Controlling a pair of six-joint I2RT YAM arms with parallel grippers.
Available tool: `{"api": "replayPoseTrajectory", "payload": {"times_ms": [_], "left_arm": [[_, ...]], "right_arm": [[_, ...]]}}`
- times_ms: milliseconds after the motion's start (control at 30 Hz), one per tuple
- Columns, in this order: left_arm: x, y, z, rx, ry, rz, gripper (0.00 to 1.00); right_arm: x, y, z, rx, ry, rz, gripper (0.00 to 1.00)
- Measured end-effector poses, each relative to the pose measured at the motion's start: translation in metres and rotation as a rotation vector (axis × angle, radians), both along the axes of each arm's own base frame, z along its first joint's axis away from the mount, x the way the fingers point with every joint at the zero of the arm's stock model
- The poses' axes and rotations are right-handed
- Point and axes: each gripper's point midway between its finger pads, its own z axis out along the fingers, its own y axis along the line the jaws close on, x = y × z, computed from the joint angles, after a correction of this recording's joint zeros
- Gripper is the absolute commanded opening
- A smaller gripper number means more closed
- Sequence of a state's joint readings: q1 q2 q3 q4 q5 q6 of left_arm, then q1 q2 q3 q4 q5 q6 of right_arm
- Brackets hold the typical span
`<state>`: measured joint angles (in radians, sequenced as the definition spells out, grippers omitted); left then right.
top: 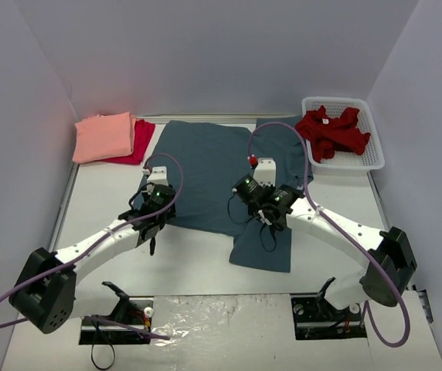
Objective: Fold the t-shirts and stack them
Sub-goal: Flatten out the tshirt
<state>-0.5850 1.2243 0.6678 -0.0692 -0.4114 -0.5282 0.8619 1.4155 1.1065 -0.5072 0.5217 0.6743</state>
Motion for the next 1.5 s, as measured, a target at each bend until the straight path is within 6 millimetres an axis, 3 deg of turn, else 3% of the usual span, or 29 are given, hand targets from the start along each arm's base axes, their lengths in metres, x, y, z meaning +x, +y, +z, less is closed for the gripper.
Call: {"api": "replayPoseTrajectory", "payload": {"times_ms": [167, 467, 600, 900, 1200, 1500], "left_arm": [[0.036, -0.005, 0.010, -0.043, 0.000, 0.033, 0.03], [0.122, -0.027, 0.034, -0.126, -0.001, 0.035, 0.02], [0.161, -0.039, 0.043, -0.176, -0.009, 0.011, 0.02], [0.217, -0.054, 0.020, -0.229, 0.056, -0.039, 0.02], [0.247, -0.049, -0.007, -0.248, 0.116, -0.034, 0.02], [0.263, -0.032, -0.036, -0.233, 0.206, 0.008, 0.02]], "right_arm": [[0.038, -0.023, -0.007, 0.042, 0.016, -0.066, 0.00], [0.111, -0.026, -0.042, 0.064, 0.120, -0.077, 0.00], [0.156, -0.032, -0.042, 0.108, 0.113, -0.097, 0.00], [0.232, -0.045, -0.047, 0.193, 0.092, -0.105, 0.00], [0.248, -0.071, -0.075, 0.208, 0.148, -0.113, 0.00], [0.255, -0.072, -0.070, 0.232, 0.147, -0.073, 0.00]]}}
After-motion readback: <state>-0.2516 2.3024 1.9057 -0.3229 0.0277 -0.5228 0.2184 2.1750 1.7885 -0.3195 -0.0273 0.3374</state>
